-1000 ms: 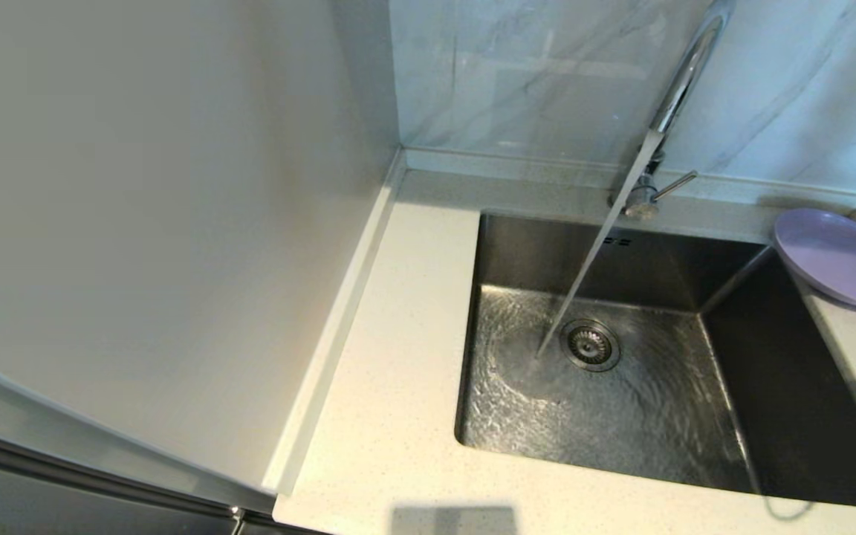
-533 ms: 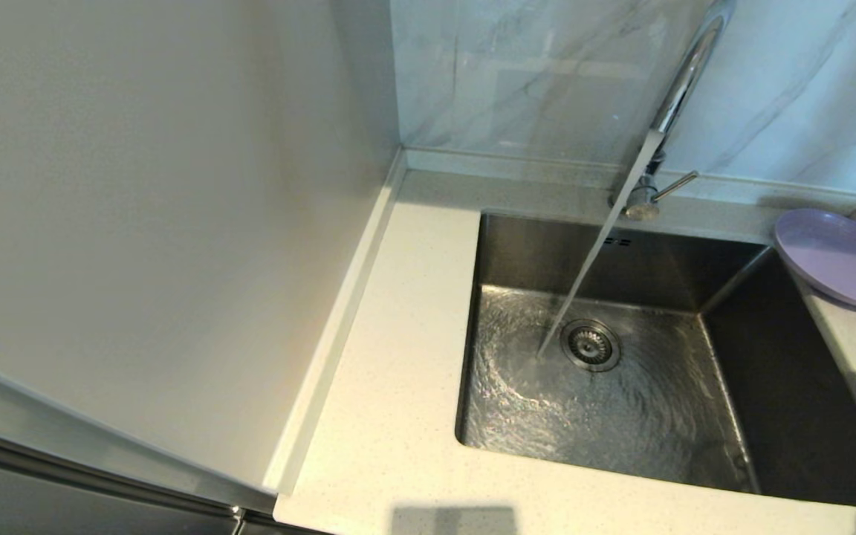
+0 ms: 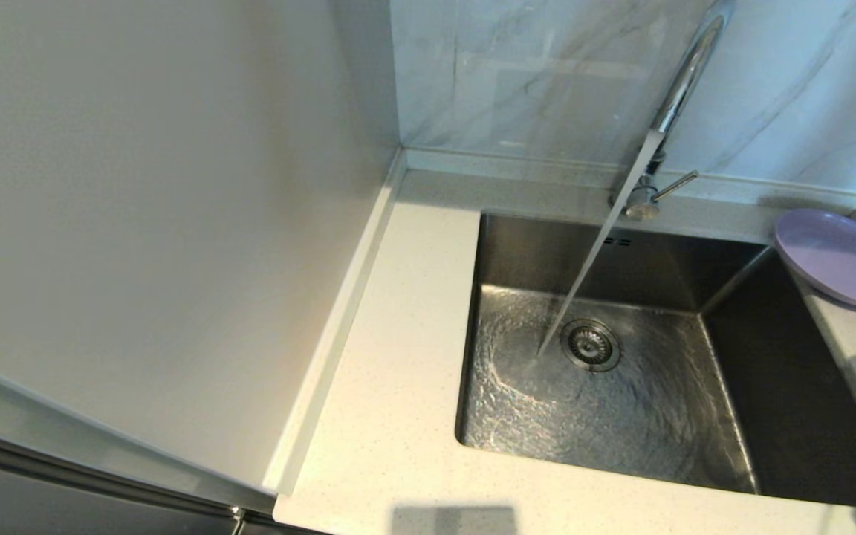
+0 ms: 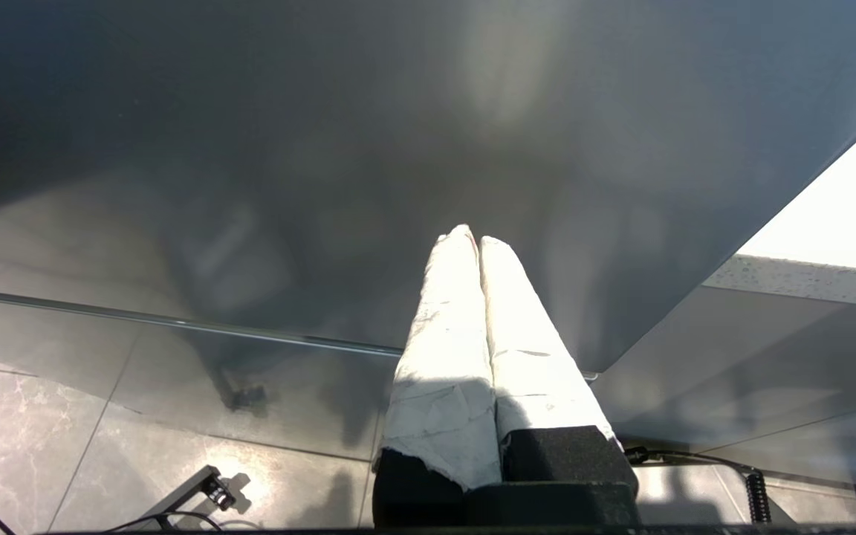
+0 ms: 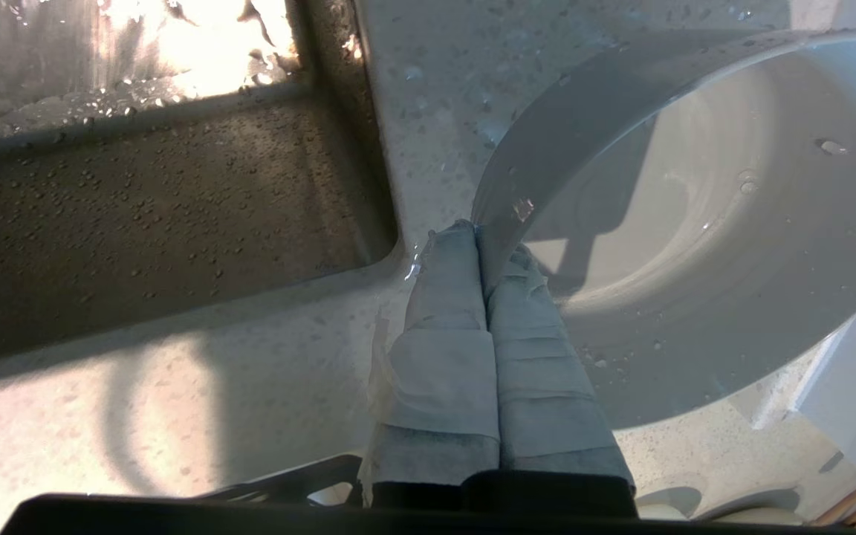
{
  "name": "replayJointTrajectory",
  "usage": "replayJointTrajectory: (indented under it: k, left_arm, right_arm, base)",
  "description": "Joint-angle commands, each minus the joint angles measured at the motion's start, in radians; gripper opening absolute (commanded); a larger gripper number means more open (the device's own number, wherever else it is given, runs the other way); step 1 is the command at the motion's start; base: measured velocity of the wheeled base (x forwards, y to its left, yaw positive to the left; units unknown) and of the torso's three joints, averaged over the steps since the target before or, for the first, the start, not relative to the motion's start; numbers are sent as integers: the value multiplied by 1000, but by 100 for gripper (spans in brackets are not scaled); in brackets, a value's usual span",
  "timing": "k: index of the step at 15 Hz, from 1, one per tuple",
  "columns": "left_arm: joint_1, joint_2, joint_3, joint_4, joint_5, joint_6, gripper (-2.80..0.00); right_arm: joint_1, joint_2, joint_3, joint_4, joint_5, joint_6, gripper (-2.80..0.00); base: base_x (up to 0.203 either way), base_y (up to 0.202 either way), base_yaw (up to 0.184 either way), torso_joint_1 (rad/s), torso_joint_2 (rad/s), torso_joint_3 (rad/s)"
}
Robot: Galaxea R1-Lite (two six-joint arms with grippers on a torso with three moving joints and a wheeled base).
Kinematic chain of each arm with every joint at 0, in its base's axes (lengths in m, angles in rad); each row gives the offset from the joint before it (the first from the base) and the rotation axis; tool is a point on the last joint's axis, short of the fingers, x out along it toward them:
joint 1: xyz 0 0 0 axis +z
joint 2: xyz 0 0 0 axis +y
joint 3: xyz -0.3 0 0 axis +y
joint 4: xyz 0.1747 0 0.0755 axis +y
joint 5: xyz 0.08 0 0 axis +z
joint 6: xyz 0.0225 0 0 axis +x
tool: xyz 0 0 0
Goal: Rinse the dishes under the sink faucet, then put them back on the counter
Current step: Place the bowl on the table
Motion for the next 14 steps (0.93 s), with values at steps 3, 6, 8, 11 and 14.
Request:
replayJointTrajectory:
  k: [3,6,8,11,14]
  left_arm:
    - [0,0,0,0,0,0,-280]
    - [0,0,0,0,0,0,-280]
    - [0,0,0,0,0,0,-280]
    - [0,0,0,0,0,0,-280]
    - [0,0,0,0,0,0,-280]
  right_arm:
    - [-14,56,-9,0,0,-2,-280]
    - [-15,62,-22,0,0,-2,-280]
    - [-15,54,-16,-12,3,-1,0]
    - [-24,9,46,-128,3,-27,0]
    - [-43,-50,79,-198,11,-78,0]
  base:
    - [0,0,0,0,0,0]
    - [0,0,0,0,0,0]
    - [0,0,0,0,0,0]
    - [0,0,0,0,0,0]
    - [0,0,0,0,0,0]
